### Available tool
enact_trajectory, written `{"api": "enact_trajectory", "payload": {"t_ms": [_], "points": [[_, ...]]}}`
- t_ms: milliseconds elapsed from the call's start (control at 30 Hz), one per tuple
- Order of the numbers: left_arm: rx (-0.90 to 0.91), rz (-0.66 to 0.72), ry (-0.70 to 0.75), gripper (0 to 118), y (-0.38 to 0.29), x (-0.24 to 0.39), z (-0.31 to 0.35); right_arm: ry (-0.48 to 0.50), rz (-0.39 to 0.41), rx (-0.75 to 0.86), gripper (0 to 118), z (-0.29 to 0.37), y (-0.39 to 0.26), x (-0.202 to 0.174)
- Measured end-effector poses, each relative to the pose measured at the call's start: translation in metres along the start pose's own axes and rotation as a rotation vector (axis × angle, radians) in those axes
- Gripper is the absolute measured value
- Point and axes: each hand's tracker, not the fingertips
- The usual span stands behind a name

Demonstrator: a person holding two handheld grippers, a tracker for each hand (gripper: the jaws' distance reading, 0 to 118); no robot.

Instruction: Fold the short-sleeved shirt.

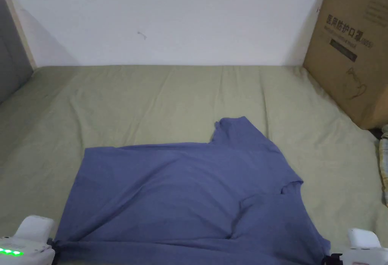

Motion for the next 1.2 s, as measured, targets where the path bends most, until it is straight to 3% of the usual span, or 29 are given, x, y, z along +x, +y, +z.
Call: {"api": "enact_trajectory", "payload": {"t_ms": [200, 233, 267, 300, 400, 433, 467, 667, 700, 767, 800, 867, 1133, 1167, 1200], "points": [[0.003, 0.023, 0.005, 9, -0.007, 0.004, 0.005, 0.019, -0.043, 0.024, 5, 0.006, -0.003, 0.003], [0.0, 0.03, 0.003, 14, -0.008, 0.004, 0.004, 0.023, -0.036, 0.028, 14, 0.006, -0.003, 0.003], [-0.005, 0.037, 0.0, 26, -0.008, 0.004, 0.004, 0.026, -0.024, 0.031, 29, 0.008, -0.002, 0.002], [-0.014, 0.049, -0.005, 54, -0.008, 0.004, 0.005, 0.027, -0.017, 0.034, 29, 0.01, -0.001, 0.001], [-0.013, 0.111, -0.061, 79, -0.004, 0.002, 0.015, 0.0, -0.02, 0.066, 40, 0.02, 0.006, -0.003], [0.007, 0.128, -0.082, 97, -0.001, 0.003, 0.02, -0.001, -0.019, 0.078, 56, 0.023, 0.01, -0.004], [0.033, 0.148, -0.1, 103, 0.003, 0.003, 0.026, -0.001, -0.017, 0.094, 66, 0.027, 0.016, -0.007], [0.104, 0.208, -0.175, 98, 0.049, 0.009, 0.039, 0.059, 0.05, 0.188, 63, 0.034, 0.066, -0.034], [0.107, 0.215, -0.2, 79, 0.056, 0.011, 0.037, 0.049, 0.069, 0.194, 54, 0.032, 0.074, -0.041], [0.102, 0.213, -0.209, 18, 0.065, 0.018, 0.028, 0.05, 0.073, 0.204, 12, 0.023, 0.083, -0.051], [0.086, 0.208, -0.208, 1, 0.067, 0.022, 0.021, 0.057, 0.062, 0.199, 2, 0.017, 0.088, -0.055], [0.044, 0.188, -0.198, 0, 0.069, 0.028, 0.009, 0.107, 0.04, 0.165, 1, 0.006, 0.094, -0.062], [-0.007, 0.264, -0.217, 0, 0.115, 0.014, -0.045, 0.111, 0.075, 0.136, 1, -0.052, 0.153, -0.098], [0.0, 0.281, -0.219, 4, 0.126, 0.007, -0.054, 0.113, 0.087, 0.135, 1, -0.058, 0.163, -0.104], [0.002, 0.278, -0.222, 34, 0.137, 0.002, -0.063, 0.115, 0.102, 0.136, 1, -0.064, 0.17, -0.108]]}}
